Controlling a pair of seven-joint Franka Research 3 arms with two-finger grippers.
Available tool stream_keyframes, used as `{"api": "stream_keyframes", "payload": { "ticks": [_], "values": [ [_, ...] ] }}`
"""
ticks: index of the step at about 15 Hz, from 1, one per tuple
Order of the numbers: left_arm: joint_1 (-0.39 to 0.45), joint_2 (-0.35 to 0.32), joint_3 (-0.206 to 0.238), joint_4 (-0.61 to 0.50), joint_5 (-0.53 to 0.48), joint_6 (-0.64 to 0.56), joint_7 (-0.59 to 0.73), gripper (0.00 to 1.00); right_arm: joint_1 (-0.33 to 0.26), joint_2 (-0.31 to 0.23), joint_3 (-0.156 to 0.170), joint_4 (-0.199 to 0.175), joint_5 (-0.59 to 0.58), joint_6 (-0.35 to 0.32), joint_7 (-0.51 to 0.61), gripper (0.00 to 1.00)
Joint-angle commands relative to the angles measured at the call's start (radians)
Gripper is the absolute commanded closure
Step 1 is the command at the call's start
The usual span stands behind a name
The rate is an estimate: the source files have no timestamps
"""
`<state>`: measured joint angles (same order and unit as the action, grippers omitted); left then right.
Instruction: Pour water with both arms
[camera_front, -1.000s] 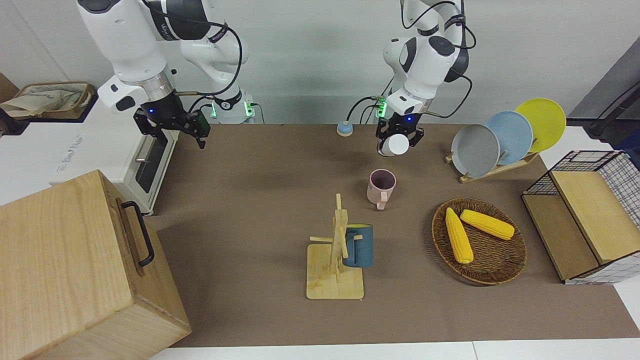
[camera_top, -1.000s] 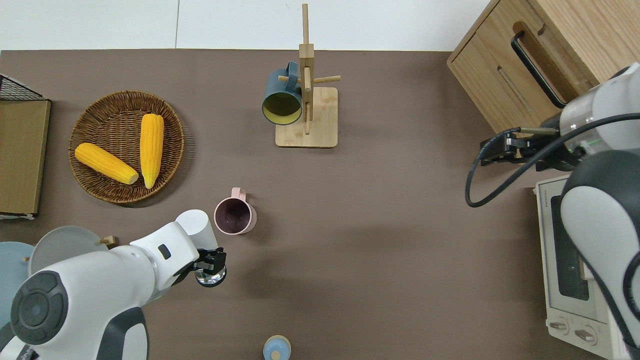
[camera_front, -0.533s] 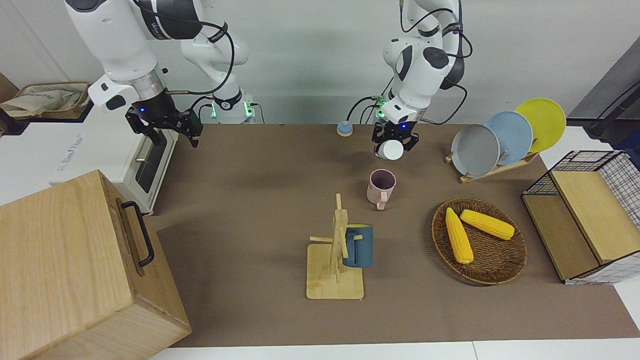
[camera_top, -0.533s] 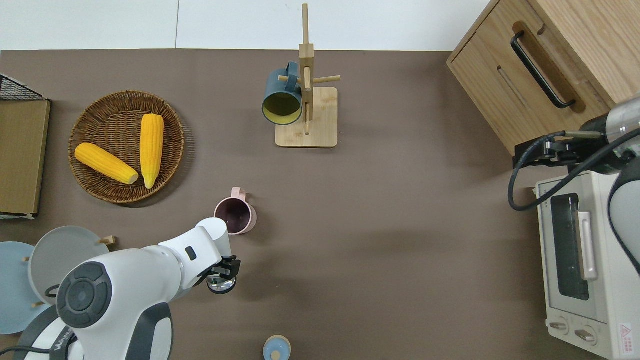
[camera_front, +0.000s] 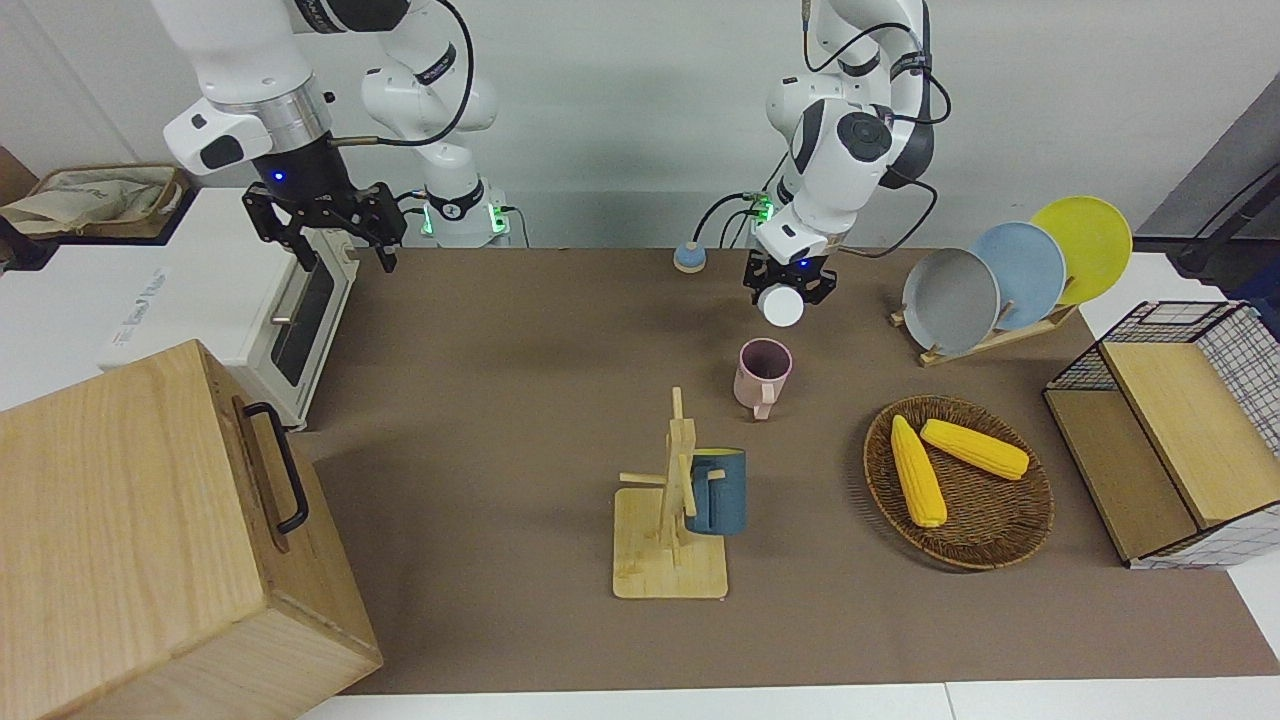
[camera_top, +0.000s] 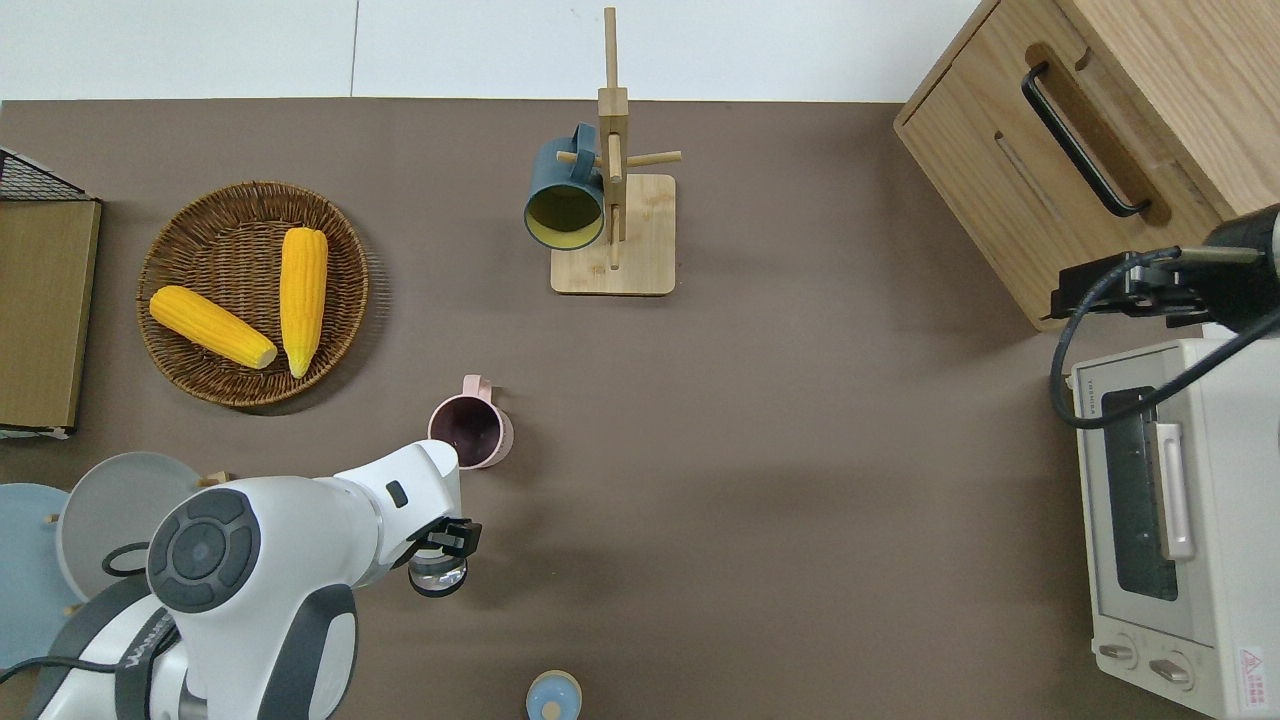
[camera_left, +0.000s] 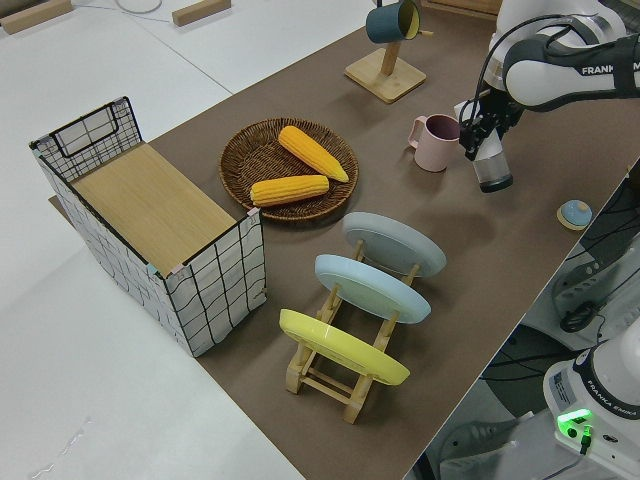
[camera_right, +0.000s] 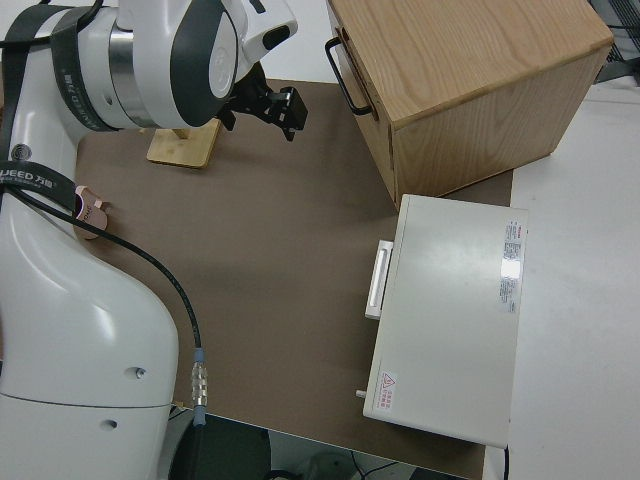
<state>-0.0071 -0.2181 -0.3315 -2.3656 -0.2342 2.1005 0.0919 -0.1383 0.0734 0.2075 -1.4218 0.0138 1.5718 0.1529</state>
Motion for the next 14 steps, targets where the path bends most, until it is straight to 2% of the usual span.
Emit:
{"api": "stream_keyframes", "payload": {
  "ticks": [1,5,14],
  "values": [
    [0.004,0.055,0.003,0.117,0.064,-0.114,-0.053,1.00,-0.014,-0.001,0.010,0.001,0.009,-0.006,-0.021,0.007],
    [0.004,0.115,0.003,0.193,0.098,-0.212,-0.078,1.00,-0.014,-0.001,0.010,0.001,0.009,-0.006,-0.019,0.007],
    [0.003,0.115,0.003,0.193,0.113,-0.217,-0.090,1.00,-0.014,-0.001,0.010,0.001,0.009,-0.006,-0.021,0.007]
  ]
}}
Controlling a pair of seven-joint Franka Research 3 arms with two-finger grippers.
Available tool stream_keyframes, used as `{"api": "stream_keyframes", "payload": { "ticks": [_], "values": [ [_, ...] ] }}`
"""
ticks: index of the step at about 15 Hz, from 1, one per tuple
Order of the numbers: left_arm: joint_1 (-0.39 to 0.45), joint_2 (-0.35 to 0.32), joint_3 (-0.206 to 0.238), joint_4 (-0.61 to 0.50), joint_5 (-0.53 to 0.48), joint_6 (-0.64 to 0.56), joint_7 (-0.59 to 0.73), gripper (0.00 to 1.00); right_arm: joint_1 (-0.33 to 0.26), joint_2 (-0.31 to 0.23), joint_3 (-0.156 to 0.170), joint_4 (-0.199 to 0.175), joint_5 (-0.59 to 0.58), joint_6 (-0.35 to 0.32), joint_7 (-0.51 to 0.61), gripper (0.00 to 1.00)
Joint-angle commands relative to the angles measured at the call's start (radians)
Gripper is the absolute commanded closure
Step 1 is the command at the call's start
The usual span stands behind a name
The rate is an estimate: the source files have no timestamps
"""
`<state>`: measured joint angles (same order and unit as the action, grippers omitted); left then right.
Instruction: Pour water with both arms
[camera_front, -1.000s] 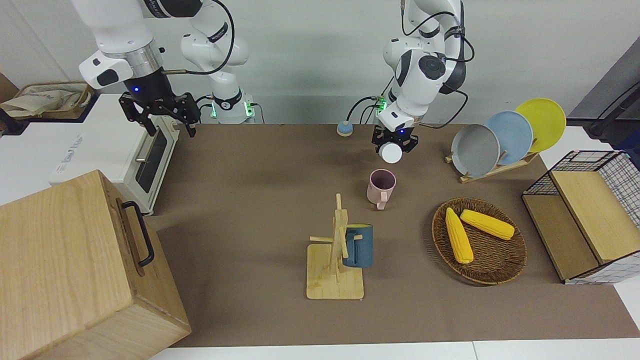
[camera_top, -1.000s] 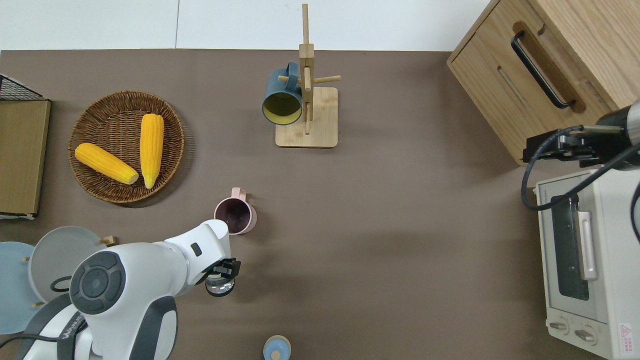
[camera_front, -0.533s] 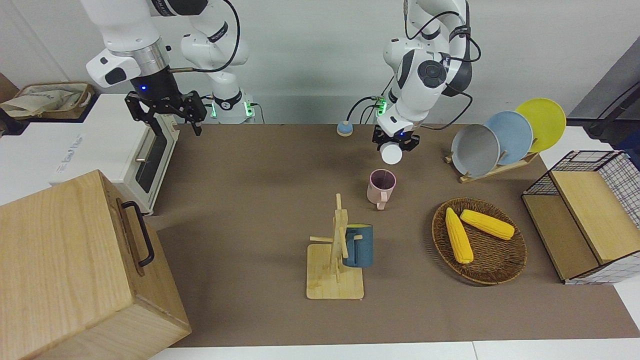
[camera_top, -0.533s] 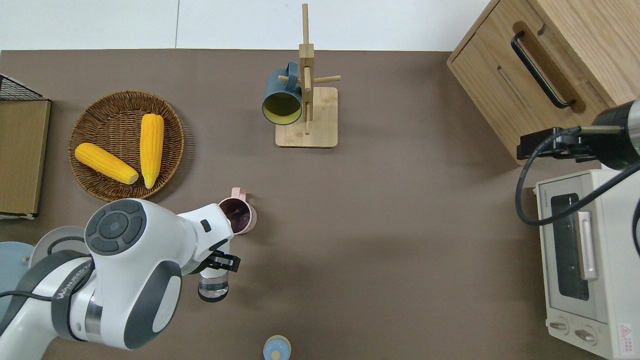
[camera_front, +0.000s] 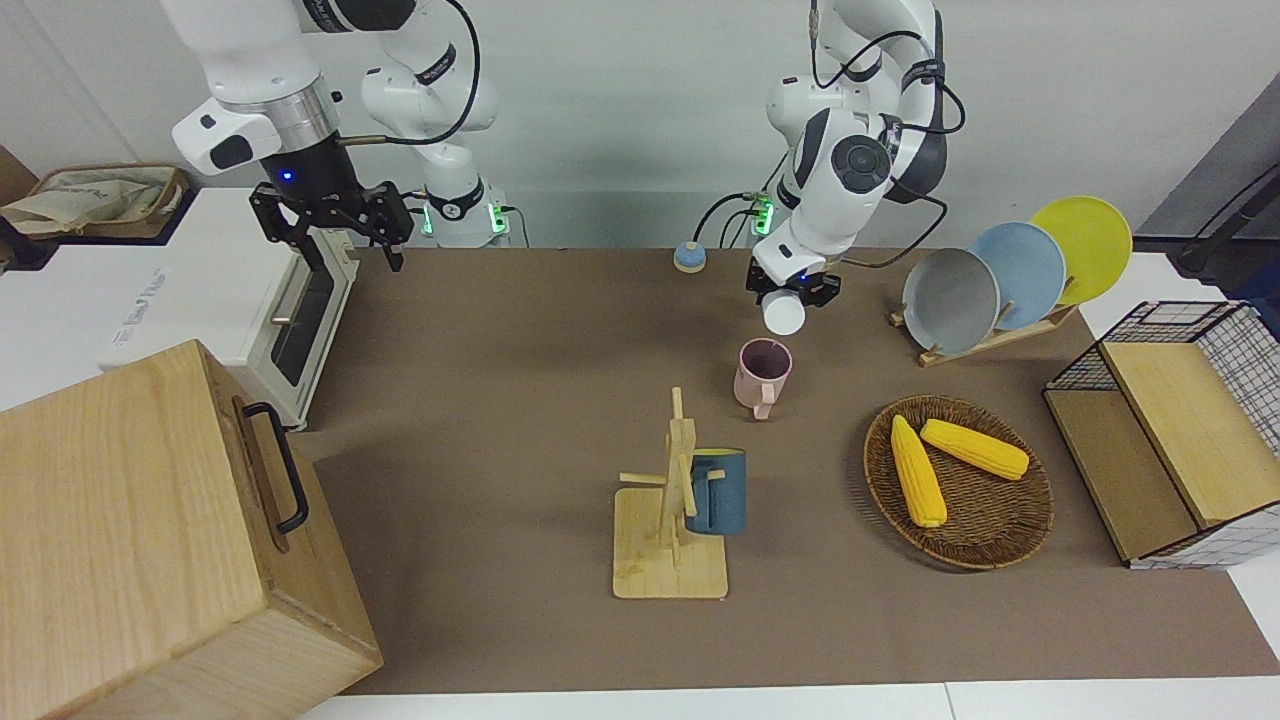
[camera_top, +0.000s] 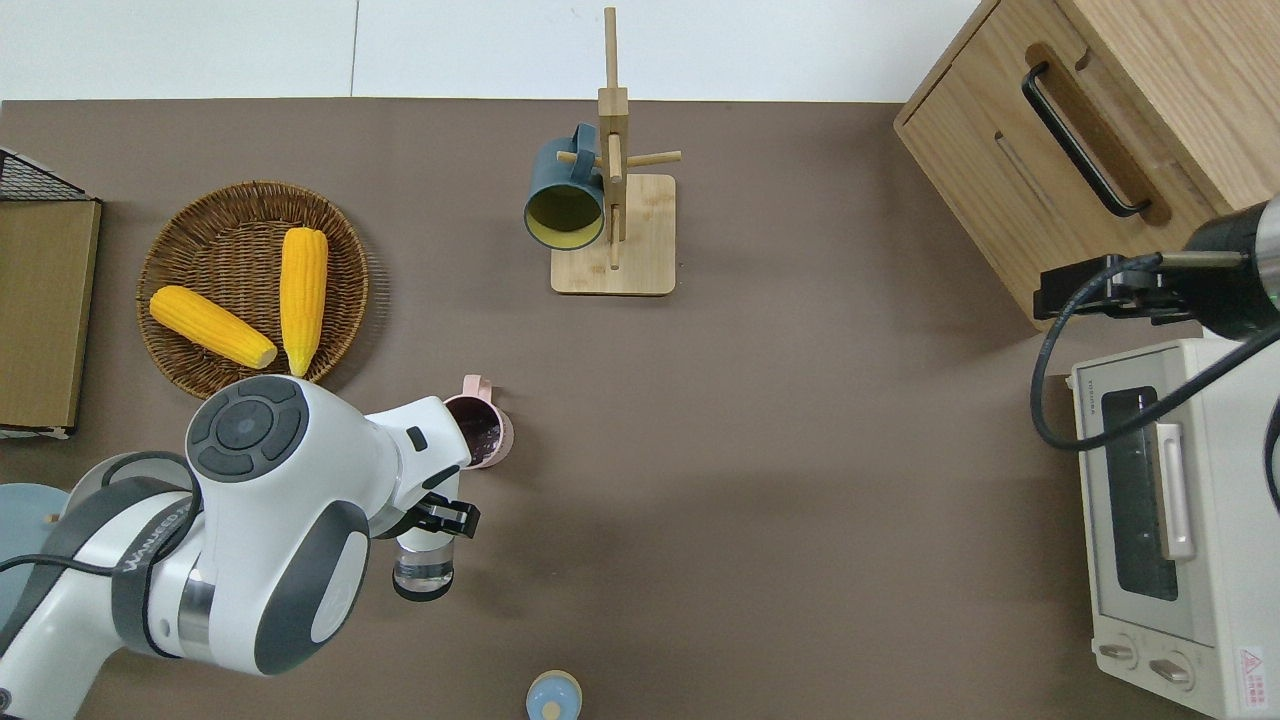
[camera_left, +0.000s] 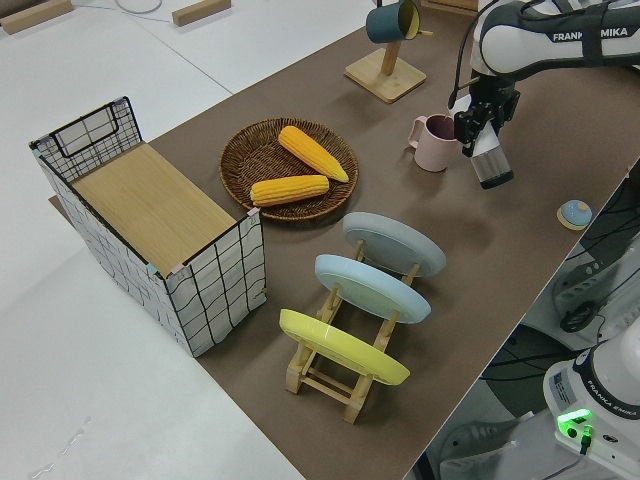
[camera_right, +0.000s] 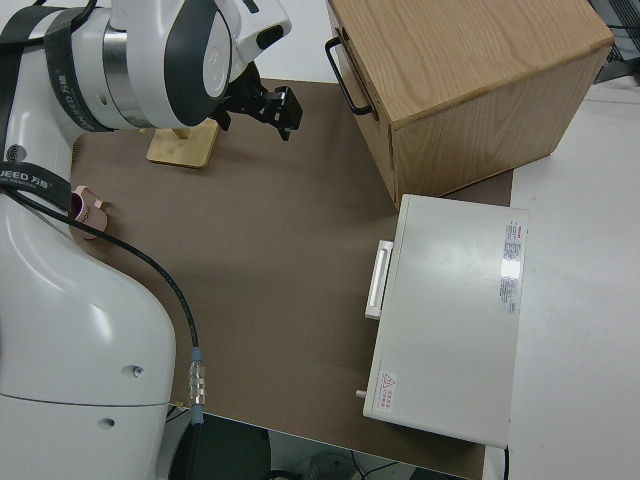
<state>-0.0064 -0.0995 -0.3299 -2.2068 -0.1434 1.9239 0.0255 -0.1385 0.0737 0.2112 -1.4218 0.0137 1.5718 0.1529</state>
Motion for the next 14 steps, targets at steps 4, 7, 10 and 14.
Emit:
{"api": "stream_keyframes", "payload": {
  "ticks": [4,7,10,14],
  "values": [
    [0.002,-0.003,0.002,0.035,0.022,-0.040,-0.029,1.00,-0.013,-0.002,0.007,0.001,0.009,-0.006,-0.021,0.007],
    [-0.001,-0.003,0.002,0.036,0.022,-0.042,-0.042,1.00,-0.013,-0.002,0.007,0.001,0.009,-0.006,-0.021,0.007],
    [-0.001,-0.003,0.002,0.036,0.022,-0.042,-0.045,1.00,-0.013,-0.002,0.007,0.001,0.009,-0.006,-0.021,0.007],
    [-0.001,-0.003,0.002,0.039,0.022,-0.045,-0.045,1.00,-0.013,-0.002,0.007,0.001,0.009,-0.006,-0.021,0.007]
  ]
}}
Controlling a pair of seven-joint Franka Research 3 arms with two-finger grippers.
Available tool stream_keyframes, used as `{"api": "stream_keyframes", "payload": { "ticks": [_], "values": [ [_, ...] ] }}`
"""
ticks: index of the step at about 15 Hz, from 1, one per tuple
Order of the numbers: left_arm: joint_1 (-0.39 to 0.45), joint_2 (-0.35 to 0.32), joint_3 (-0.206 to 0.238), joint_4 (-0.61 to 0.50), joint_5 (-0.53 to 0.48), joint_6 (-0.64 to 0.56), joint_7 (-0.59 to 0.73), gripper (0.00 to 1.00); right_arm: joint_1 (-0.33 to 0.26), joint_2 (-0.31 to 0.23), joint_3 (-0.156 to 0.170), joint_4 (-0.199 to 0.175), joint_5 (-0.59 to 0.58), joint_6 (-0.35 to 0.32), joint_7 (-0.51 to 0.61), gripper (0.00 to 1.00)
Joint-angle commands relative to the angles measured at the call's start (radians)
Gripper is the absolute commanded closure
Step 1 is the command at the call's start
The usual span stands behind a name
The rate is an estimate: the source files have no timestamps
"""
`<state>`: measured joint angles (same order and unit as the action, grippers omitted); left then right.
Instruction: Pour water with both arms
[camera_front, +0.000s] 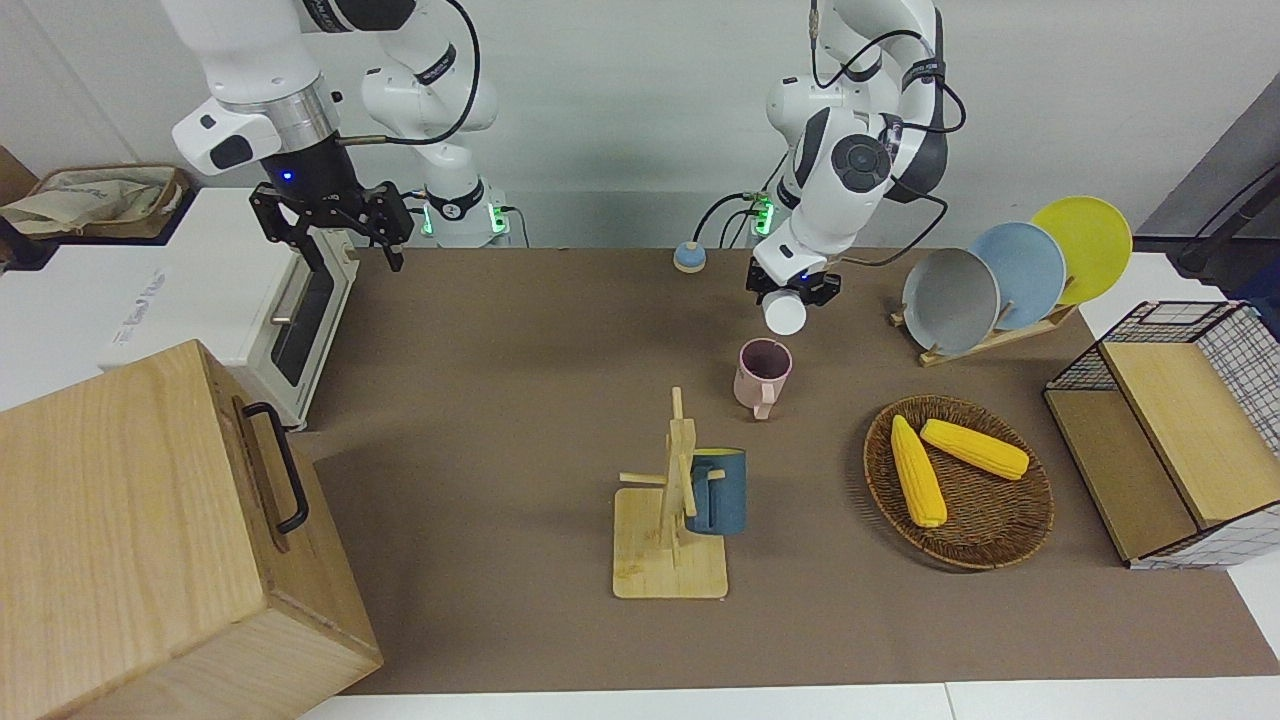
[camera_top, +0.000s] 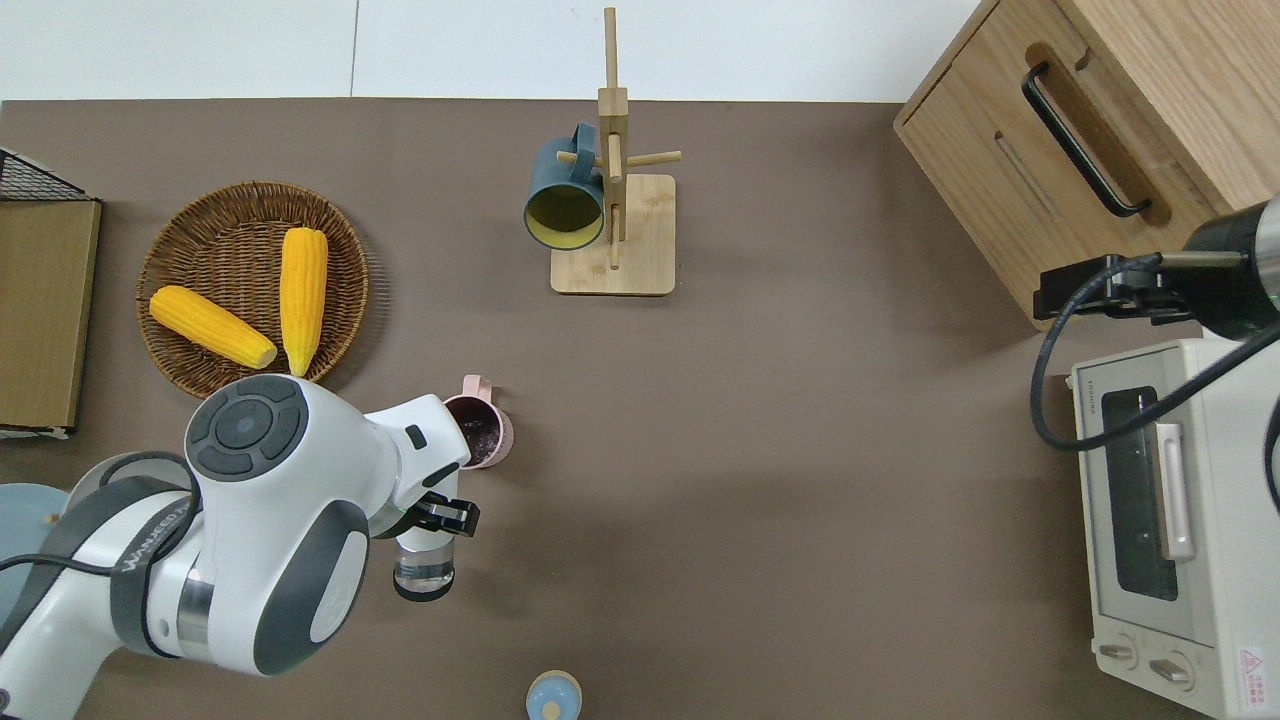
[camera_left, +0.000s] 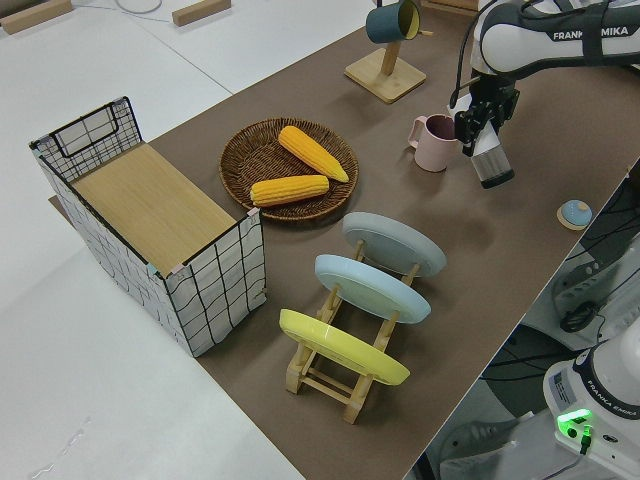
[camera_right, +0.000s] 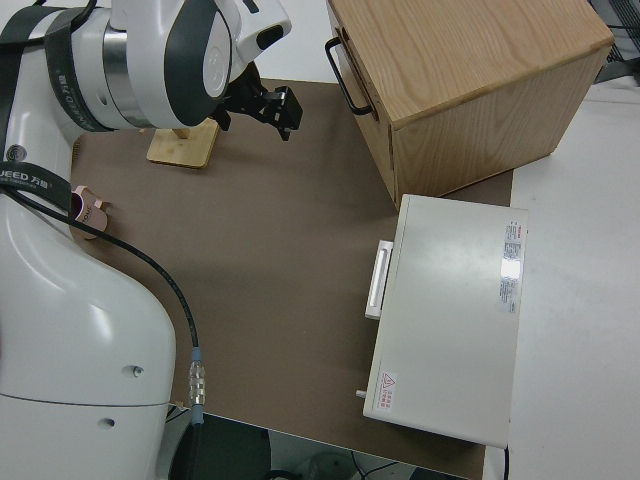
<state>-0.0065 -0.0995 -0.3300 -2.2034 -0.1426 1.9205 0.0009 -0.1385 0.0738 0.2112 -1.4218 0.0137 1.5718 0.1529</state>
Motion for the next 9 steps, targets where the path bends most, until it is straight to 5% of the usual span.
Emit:
{"api": "stream_keyframes", "payload": {
  "ticks": [1,9],
  "values": [
    [-0.001,-0.003,0.002,0.036,0.021,-0.043,-0.021,1.00,-0.013,-0.002,0.007,0.001,0.009,-0.006,-0.021,0.007],
    [-0.001,-0.006,0.002,0.041,0.021,-0.044,-0.032,1.00,-0.013,-0.002,0.007,0.001,0.011,-0.006,-0.021,0.007]
  ]
}}
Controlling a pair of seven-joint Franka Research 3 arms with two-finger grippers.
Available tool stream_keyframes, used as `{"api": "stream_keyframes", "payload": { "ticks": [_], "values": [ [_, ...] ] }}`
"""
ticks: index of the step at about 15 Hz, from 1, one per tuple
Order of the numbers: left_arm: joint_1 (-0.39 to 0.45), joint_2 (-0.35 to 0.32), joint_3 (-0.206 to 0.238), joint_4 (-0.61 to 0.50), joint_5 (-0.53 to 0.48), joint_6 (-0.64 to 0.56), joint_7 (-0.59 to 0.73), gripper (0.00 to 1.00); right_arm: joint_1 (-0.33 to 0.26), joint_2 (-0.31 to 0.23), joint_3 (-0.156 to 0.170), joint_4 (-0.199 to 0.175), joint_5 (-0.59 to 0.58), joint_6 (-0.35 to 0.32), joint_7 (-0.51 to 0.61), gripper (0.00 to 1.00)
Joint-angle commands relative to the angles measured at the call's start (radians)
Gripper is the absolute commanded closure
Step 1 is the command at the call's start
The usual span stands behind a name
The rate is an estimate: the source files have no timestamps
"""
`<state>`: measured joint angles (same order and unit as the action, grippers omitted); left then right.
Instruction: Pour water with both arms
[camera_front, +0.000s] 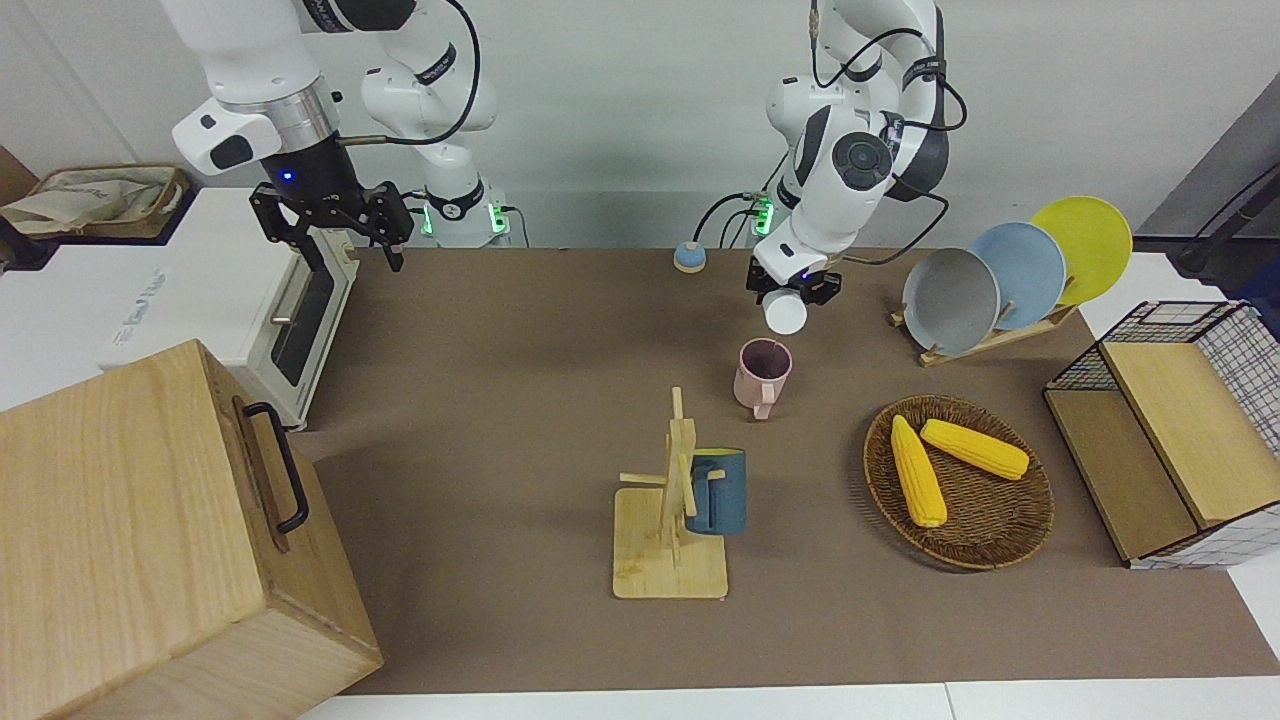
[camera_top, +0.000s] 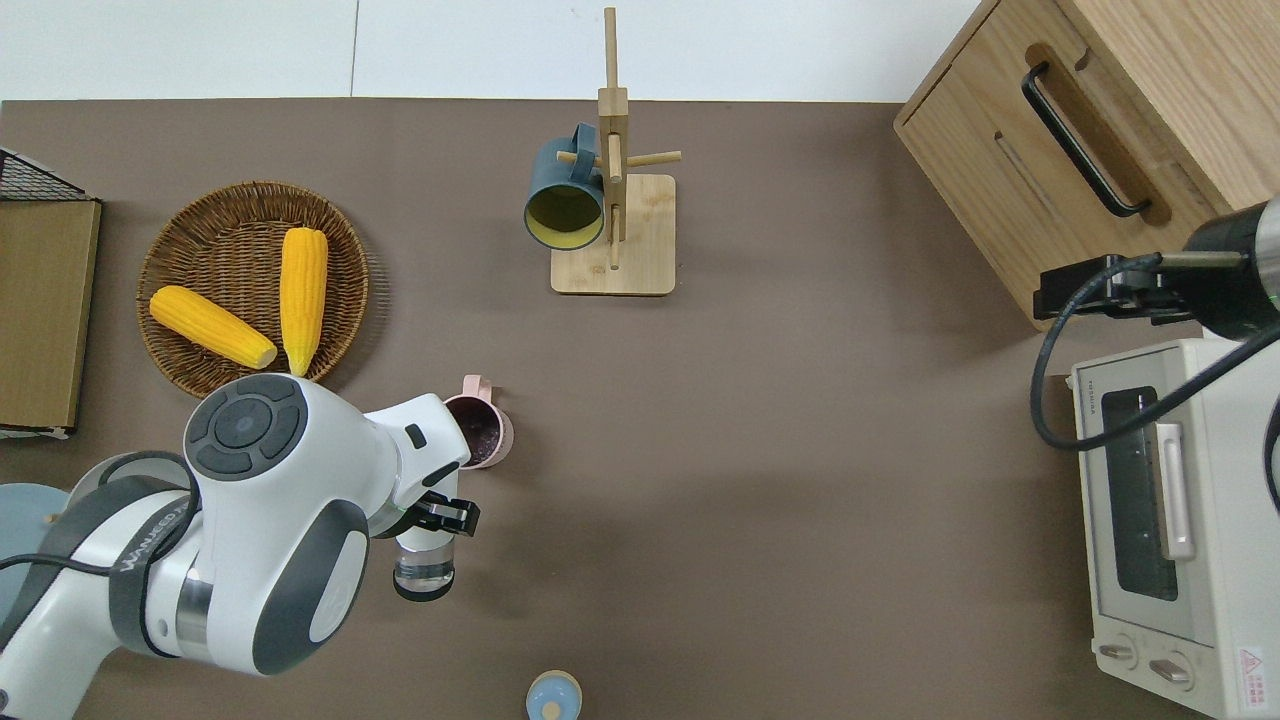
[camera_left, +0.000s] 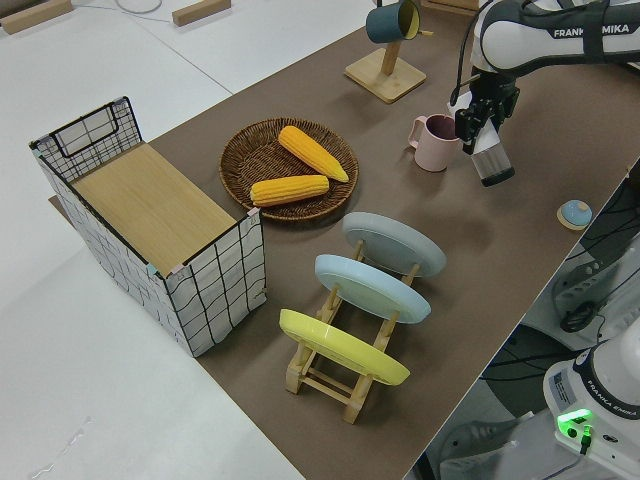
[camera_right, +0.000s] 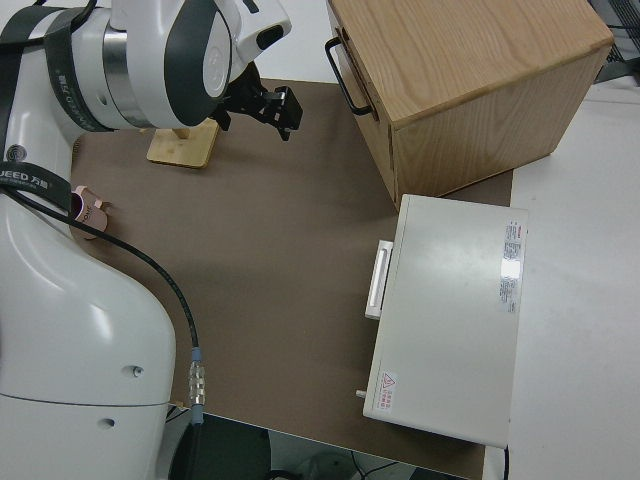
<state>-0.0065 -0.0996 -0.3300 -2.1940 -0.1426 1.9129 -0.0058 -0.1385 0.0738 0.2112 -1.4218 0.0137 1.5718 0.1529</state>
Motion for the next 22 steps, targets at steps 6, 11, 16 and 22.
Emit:
{"api": "stream_keyframes", "payload": {
  "ticks": [6,11,16,22],
  "values": [
    [-0.003,-0.028,0.000,0.045,0.021,-0.046,-0.034,1.00,-0.013,-0.002,0.007,0.001,0.009,-0.006,-0.021,0.007],
    [-0.009,-0.054,-0.001,0.001,0.021,0.026,-0.034,1.00,-0.013,-0.002,0.007,0.001,0.009,-0.006,-0.021,0.007],
    [-0.015,-0.138,-0.009,-0.109,0.028,0.202,-0.020,1.00,-0.013,-0.002,0.007,0.001,0.011,-0.006,-0.021,0.007],
    [-0.017,-0.210,-0.011,-0.236,0.026,0.348,-0.037,1.00,-0.013,-0.002,0.007,0.001,0.011,-0.006,-0.021,0.007]
  ]
}}
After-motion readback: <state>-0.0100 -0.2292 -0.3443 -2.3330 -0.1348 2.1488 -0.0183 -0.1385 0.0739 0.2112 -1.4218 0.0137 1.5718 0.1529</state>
